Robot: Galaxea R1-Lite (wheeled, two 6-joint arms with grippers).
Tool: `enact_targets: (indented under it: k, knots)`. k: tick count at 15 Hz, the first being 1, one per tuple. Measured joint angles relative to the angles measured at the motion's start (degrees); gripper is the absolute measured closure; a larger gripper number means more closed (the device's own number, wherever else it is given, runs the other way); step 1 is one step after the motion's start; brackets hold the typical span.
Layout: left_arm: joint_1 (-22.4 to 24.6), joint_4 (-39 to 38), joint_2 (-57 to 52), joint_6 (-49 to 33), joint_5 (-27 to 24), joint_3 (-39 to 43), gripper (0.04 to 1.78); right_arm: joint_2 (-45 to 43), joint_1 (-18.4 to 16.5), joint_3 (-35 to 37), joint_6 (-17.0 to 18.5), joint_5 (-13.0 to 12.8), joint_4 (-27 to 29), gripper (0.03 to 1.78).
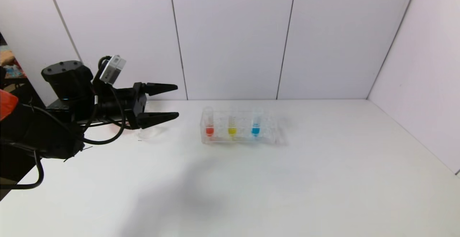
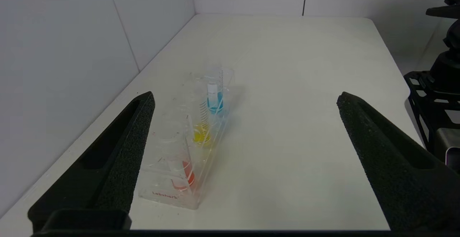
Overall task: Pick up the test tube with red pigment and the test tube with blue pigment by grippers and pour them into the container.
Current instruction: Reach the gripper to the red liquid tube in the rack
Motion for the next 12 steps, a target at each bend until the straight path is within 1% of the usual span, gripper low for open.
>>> enact_targets:
  k: [12]
  knots:
    - [-4.62,-0.12,14.59,-4.07,0.68,-13.75,0.05,0.00,0.00,0.00,0.00,0.00,0.00,0.04]
